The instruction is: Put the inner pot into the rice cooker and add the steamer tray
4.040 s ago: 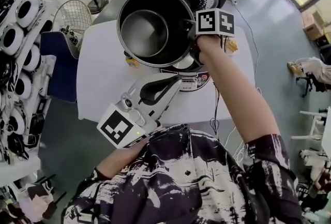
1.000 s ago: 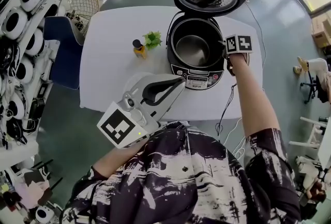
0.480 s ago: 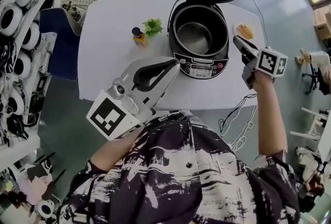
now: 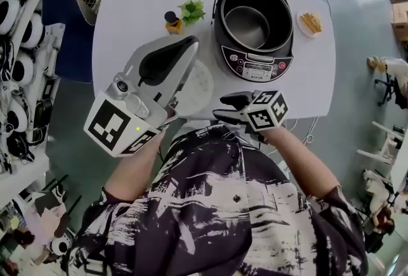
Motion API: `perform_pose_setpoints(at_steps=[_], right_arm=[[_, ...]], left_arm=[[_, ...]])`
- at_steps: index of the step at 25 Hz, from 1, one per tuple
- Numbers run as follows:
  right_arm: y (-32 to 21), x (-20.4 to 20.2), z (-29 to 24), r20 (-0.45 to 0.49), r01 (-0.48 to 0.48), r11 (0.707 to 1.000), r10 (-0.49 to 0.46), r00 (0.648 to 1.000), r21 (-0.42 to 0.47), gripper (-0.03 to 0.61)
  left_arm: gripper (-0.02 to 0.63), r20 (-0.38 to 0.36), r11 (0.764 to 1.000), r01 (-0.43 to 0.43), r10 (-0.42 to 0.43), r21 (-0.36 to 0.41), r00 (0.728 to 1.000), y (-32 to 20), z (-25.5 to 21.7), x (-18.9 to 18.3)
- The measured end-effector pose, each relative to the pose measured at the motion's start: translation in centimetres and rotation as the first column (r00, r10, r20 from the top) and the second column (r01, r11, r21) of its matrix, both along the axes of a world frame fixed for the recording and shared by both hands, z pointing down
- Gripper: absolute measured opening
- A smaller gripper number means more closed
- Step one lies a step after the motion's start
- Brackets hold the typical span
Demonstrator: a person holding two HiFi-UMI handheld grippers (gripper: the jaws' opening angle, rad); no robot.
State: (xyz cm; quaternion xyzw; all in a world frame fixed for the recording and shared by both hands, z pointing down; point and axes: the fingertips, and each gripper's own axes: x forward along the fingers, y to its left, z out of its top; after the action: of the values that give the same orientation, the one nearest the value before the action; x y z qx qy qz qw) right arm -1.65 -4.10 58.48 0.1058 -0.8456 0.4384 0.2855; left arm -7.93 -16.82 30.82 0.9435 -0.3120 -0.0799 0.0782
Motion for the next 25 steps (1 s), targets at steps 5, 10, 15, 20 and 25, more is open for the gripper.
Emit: perform_pose_setpoints(at_steps=[5,10,15,20,25], right_arm=[[-2.7,-0.1,9.5,-0.222,-0.29,0.955,0.269,0.937,-0.067,0.215],[-4.1,-1.1,13.6,-0.323,-0.418,0.903,0.369,0.872,-0.097,0.169],[-4.1,-1.3,15.7,-0.408,-0.443,0.893,0.377,0.832,-0.079,0.083],[-4.6,-1.4,16.3,-0.436,-0.436,0.898,0.371,0.82,-0.055,0.046],[-4.1,-2.6,15.0,-0.416,-0.356,0.933,0.305,0.857,-0.05,0.011]], left_arm=[[0.005,0.014,1.0,0.003,-0.003,-0.02,1.0,0.2,1.0,-1.1],[0.005,0.03,0.998,0.033,-0.032,-0.05,0.999,0.2,2.3,-3.2],[0.005,0.039,0.996,0.065,-0.063,-0.061,0.997,0.2,2.9,-5.1],[0.005,0.04,0.994,0.083,-0.08,-0.074,0.996,0.2,3.4,-6.3],[0.005,0.032,0.994,0.084,-0.082,-0.065,0.996,0.1,3.2,-6.5]])
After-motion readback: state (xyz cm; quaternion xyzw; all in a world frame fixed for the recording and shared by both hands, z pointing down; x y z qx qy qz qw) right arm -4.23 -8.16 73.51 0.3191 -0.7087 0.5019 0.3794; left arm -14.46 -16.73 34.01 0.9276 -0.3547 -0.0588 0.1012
